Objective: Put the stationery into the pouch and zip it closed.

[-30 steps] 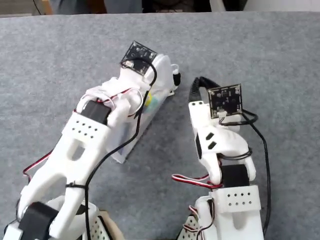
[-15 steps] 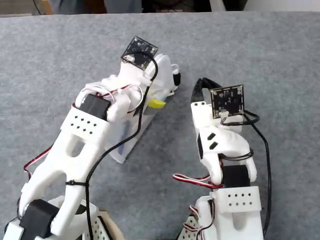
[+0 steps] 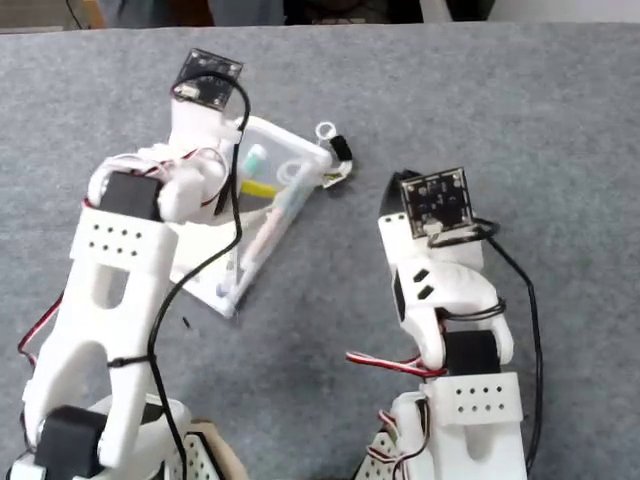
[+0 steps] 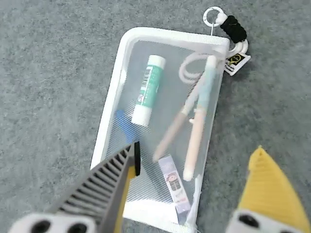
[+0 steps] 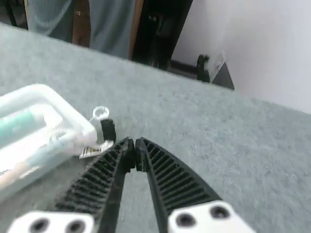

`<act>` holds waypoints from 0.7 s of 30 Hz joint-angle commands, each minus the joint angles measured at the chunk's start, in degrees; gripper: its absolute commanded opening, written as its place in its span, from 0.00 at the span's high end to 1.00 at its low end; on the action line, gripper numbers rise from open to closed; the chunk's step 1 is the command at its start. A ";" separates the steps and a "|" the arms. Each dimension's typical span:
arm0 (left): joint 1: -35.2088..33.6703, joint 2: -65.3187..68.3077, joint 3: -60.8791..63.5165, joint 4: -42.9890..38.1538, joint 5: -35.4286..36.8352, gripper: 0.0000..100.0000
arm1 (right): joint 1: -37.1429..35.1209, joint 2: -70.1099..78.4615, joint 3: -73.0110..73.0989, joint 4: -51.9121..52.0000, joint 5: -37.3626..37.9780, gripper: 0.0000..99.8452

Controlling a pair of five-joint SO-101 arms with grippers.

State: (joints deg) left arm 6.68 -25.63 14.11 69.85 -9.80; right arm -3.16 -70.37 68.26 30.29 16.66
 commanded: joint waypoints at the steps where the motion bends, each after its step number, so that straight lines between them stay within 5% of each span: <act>1: -0.13 -6.42 -2.24 3.25 0.09 0.64 | 0.26 -0.75 -4.26 2.37 0.62 0.92; 5: -1.01 -12.40 3.30 3.25 -0.35 0.64 | 0.26 -0.75 -5.49 4.66 0.26 0.83; 14: -9.98 -25.49 20.70 0.53 -0.44 0.64 | 0.26 -7.69 -8.66 14.07 0.18 0.84; 21: -10.59 -38.33 35.91 -2.20 -0.44 0.64 | 0.62 -24.13 -0.04 20.31 0.35 0.84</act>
State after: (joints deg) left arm -3.08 -58.86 46.02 69.76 -9.89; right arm -3.16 -88.22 65.54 48.92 16.66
